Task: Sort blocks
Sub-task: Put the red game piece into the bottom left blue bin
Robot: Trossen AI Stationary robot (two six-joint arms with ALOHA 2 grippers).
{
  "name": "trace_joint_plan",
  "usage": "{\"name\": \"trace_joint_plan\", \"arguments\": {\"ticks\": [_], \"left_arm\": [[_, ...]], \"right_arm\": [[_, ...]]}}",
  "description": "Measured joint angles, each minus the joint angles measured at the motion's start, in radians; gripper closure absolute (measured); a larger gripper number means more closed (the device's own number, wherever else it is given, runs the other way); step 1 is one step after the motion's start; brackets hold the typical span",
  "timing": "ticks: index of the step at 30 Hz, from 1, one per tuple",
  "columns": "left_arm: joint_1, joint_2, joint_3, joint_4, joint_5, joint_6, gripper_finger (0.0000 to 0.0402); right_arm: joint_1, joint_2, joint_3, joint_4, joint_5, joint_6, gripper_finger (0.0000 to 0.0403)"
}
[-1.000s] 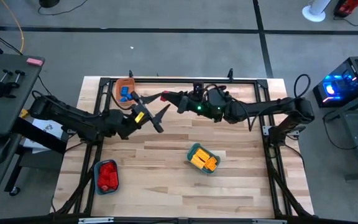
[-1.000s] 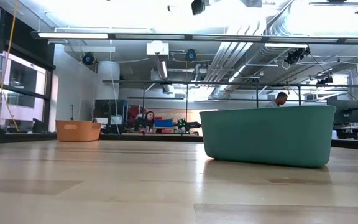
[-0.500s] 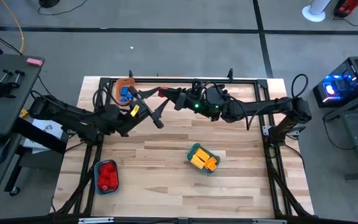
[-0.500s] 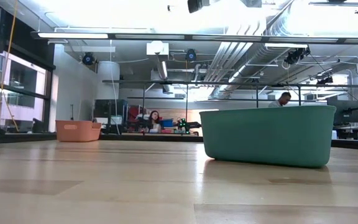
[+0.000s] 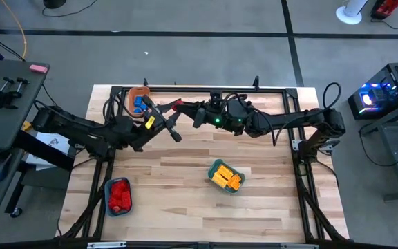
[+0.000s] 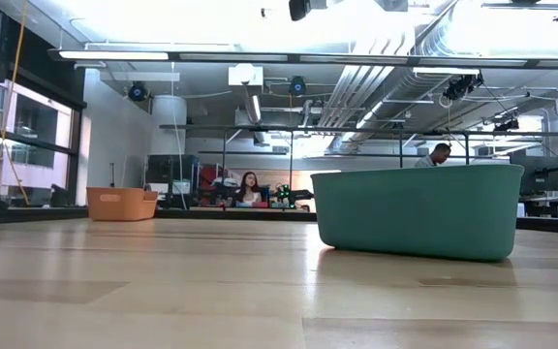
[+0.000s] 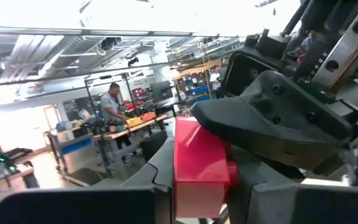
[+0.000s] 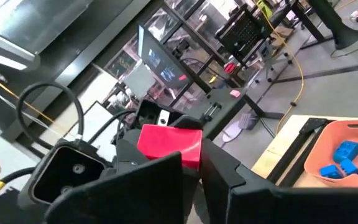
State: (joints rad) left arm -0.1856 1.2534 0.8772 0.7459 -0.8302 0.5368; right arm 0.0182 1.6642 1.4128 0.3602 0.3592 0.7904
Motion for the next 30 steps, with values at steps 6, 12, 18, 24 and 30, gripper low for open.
{"name": "trace_joint_plan", "arguments": {"ticks": [6,12,18,24,30], "left_arm": [[-0.002,-0.028,0.001,-0.08,-0.111,0.055,0.0345],[-0.002,-0.111,0.0,-0.347,-0.262,-0.062,0.0345],[-0.061,-0.242,0.001,-0.923,-0.147,-0.596,0.0345],[-0.195,-0.297,0.0,-1.526,0.394,-1.414,0.0345],[-0.439,-0.212,0.0,-1.73,0.993,-1.892,0.0345]], "right_arm": [[-0.031,-0.027,-0.004,-0.044,-0.019,-0.017,0.0387],[-0.095,-0.127,0.001,-0.107,-0.011,-0.037,0.033],[-0.142,-0.223,0.0,-0.189,-0.046,-0.119,0.0307],[-0.16,-0.271,-0.001,-0.406,-0.077,-0.144,0.0307],[-0.177,-0.277,-0.001,-0.546,-0.079,-0.138,0.0307]]}}
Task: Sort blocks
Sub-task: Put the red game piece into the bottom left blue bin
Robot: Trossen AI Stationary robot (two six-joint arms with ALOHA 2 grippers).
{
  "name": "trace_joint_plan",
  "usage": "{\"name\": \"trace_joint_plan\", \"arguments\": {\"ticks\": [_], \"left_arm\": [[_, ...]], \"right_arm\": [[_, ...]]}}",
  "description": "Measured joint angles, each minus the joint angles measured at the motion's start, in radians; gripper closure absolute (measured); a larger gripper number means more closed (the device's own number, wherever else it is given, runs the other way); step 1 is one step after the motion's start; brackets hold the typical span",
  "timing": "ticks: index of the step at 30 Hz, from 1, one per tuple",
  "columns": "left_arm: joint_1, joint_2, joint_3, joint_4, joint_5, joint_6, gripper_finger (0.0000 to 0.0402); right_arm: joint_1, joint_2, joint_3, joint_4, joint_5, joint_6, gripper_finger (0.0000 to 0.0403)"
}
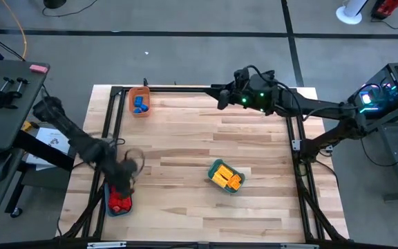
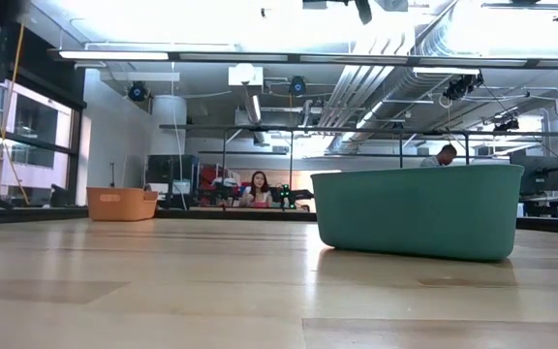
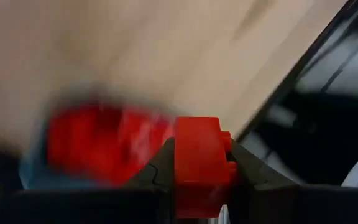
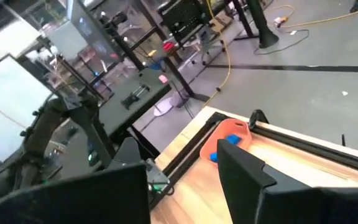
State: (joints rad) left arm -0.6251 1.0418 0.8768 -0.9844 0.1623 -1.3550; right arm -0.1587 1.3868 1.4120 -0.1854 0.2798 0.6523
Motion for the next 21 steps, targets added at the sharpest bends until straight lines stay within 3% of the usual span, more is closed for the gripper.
{"name": "trace_joint_plan", "arguments": {"ticks": [3,7,14,21], "left_arm": [[-0.139,0.062,-0.011,0.022,0.093,-0.159,0.0345],[-0.262,0.153,-0.05,0.087,0.116,-0.324,0.0345],[-0.29,0.245,-0.063,0.121,0.122,-0.395,0.0343],[-0.29,0.25,-0.063,0.105,0.123,-0.336,0.0231]], "right_arm": [[0.001,0.0,0.0,-0.02,0.0,-0.017,0.0307],[0.001,-0.001,0.0,-0.021,-0.023,-0.032,0.0307],[0.001,-0.001,0.0,-0.021,-0.026,-0.032,0.0307],[0.001,-0.001,0.0,-0.02,-0.026,-0.023,0.0307]]}}
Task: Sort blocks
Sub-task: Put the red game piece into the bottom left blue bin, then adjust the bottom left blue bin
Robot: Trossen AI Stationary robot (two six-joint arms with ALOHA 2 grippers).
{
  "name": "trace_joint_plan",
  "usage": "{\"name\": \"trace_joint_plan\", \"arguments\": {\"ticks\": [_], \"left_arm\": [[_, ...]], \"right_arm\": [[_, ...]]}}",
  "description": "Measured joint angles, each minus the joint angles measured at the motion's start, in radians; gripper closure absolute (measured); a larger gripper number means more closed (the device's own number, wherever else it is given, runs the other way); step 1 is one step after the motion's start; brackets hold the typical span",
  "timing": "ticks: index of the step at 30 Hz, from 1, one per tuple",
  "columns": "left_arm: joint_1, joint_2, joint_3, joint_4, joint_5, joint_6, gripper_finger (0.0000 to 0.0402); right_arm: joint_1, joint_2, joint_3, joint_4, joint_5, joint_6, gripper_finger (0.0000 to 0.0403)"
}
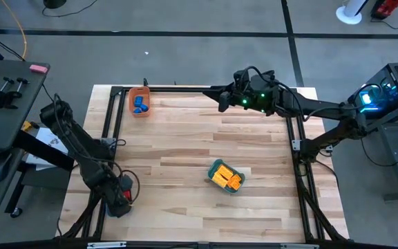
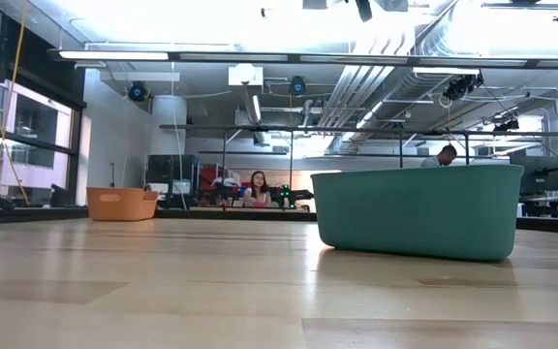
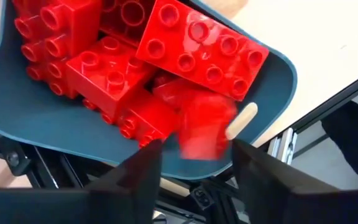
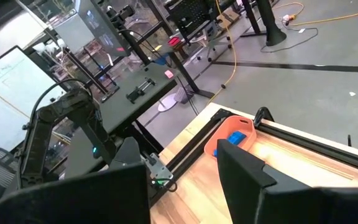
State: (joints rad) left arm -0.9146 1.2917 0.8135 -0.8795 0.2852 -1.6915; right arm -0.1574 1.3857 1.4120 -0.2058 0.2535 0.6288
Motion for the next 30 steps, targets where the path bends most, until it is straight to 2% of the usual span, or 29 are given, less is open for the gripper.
{"name": "trace_joint_plan", "arguments": {"ticks": [5,8,12,15,17,21,23,27,30], "left_arm": [[0.006,-0.004,0.0,-0.006,0.002,0.044,0.0186],[0.025,-0.044,0.001,-0.034,0.006,0.071,0.018],[0.054,-0.142,0.001,-0.192,-0.024,0.049,0.0189],[0.065,-0.207,0.001,-0.303,-0.015,0.036,0.0215],[0.065,-0.227,0.001,-0.34,0.026,0.071,0.0246],[0.064,-0.218,-0.016,-0.383,0.11,0.186,0.0354],[0.065,-0.21,-0.055,-0.371,0.129,0.198,0.0388],[0.065,-0.188,-0.139,-0.212,0.188,0.201,0.0397],[0.072,-0.17,-0.182,-0.185,0.207,0.201,0.0399]], "right_arm": [[0.0,0.0,0.0,0.0,0.0,0.002,0.0307],[0.0,0.0,0.0,0.0,0.0,0.007,0.0307],[0.0,0.0,0.0,0.0,0.0,0.025,0.0307],[0.0,0.0,0.0,0.0,0.0,0.025,0.0307],[0.0,0.0,0.0,0.0,0.0,0.026,0.0307],[0.0,0.0,0.0,0.0,0.0,0.025,0.0307],[0.0,0.0,0.0,0.0,0.0,0.026,0.0307],[0.003,0.0,0.0,0.0,-0.001,0.026,0.0307],[0.003,0.0,0.0,-0.001,-0.004,0.026,0.0307]]}}
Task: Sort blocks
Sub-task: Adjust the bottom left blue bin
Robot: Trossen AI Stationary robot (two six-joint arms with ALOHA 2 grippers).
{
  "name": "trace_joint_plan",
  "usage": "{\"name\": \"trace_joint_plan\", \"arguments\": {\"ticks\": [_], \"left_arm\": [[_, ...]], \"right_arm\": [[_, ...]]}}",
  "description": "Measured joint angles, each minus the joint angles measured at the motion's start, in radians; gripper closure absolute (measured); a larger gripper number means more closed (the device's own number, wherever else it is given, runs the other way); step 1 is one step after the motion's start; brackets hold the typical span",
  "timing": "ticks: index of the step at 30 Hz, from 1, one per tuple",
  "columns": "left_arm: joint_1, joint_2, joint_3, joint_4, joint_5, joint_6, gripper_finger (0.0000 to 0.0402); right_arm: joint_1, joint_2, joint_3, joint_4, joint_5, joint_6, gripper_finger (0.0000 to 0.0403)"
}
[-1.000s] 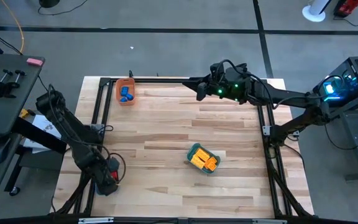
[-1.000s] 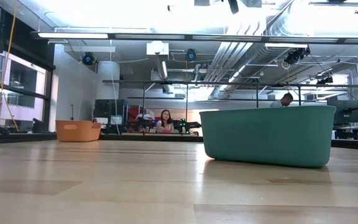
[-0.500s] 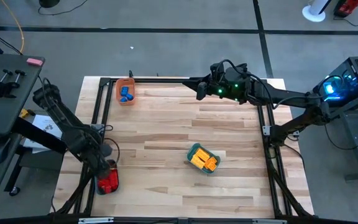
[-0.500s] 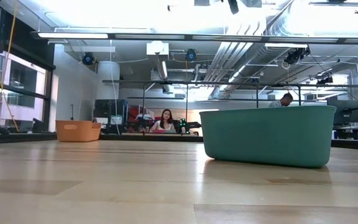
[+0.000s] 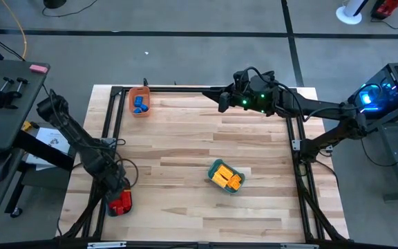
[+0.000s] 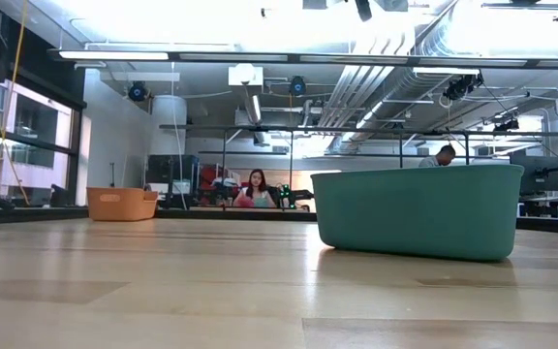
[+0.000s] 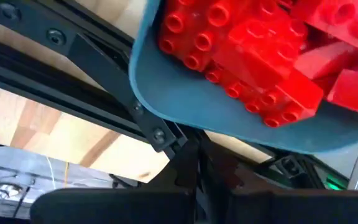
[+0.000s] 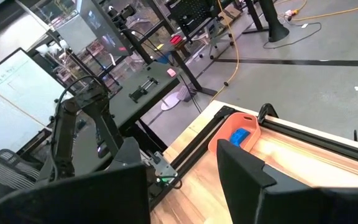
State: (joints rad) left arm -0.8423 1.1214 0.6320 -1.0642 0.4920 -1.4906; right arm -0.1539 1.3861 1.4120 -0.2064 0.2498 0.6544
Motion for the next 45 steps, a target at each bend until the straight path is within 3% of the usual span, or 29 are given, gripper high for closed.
{"name": "trace_joint_plan", "arguments": {"ticks": [14,22,31,41,45], "left_arm": [[0.04,0.014,-0.013,0.018,-0.025,-0.026,0.0401],[0.093,0.015,-0.015,0.15,-0.076,-0.036,0.0401],[0.135,0.012,0.096,0.09,-0.126,0.018,0.0401],[-0.056,0.034,0.129,0.048,-0.109,-0.056,0.0401],[-0.086,0.09,0.129,0.119,-0.109,0.007,0.0401]], "right_arm": [[0.0,0.0,0.0,-0.001,-0.005,0.0,0.0307],[-0.001,0.0,0.0,-0.004,-0.005,0.0,0.0307],[-0.001,0.0,0.0,-0.008,-0.004,-0.001,0.0307],[-0.001,0.0,0.0,-0.032,-0.004,-0.008,0.0307],[-0.001,0.0,0.0,-0.043,-0.005,-0.008,0.0307]]}}
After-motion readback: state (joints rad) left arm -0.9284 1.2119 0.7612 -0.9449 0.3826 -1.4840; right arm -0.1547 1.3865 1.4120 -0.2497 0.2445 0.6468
